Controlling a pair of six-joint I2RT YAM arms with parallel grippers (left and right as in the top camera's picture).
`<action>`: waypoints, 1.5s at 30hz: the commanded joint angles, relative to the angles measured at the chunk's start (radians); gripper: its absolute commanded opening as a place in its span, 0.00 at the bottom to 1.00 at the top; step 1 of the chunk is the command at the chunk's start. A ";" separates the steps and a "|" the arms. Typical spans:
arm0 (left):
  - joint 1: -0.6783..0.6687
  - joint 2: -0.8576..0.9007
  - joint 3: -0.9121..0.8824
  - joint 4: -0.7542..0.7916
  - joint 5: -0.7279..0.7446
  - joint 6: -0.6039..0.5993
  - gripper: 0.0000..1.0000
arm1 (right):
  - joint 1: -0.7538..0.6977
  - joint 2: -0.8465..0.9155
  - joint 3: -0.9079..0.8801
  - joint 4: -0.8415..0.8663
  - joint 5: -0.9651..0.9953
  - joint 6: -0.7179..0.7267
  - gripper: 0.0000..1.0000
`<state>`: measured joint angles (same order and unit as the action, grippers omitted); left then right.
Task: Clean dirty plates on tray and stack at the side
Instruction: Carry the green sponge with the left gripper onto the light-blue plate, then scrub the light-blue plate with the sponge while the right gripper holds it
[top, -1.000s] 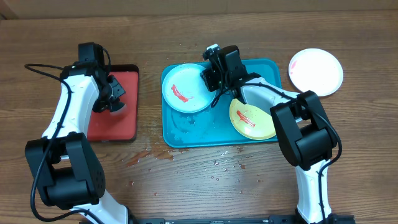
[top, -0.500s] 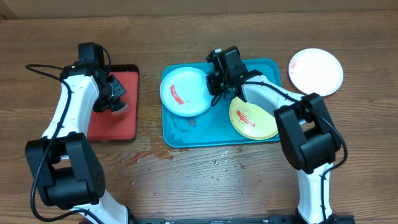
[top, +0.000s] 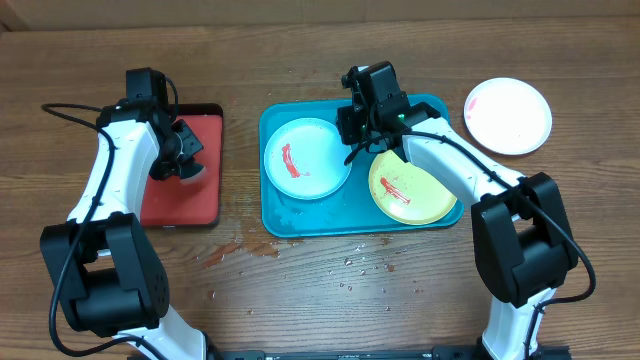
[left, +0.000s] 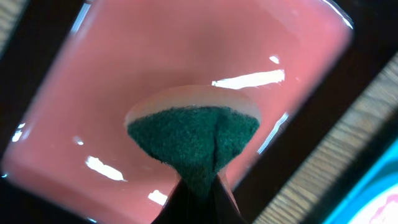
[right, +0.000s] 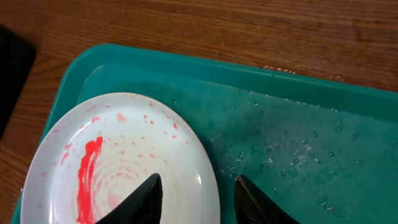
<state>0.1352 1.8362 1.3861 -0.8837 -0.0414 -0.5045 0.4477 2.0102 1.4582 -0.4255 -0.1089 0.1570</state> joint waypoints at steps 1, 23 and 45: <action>-0.011 -0.024 -0.005 0.006 0.113 0.121 0.04 | 0.005 0.059 0.002 0.013 0.044 0.008 0.39; -0.282 -0.024 -0.005 0.092 0.147 0.054 0.04 | 0.005 0.130 0.002 -0.056 0.022 0.139 0.04; -0.511 0.152 -0.005 0.405 0.135 -0.061 0.04 | -0.023 0.129 0.002 -0.099 0.037 0.242 0.04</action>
<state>-0.3756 1.9385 1.3823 -0.4984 0.0914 -0.5297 0.4473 2.1384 1.4635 -0.5102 -0.1101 0.3904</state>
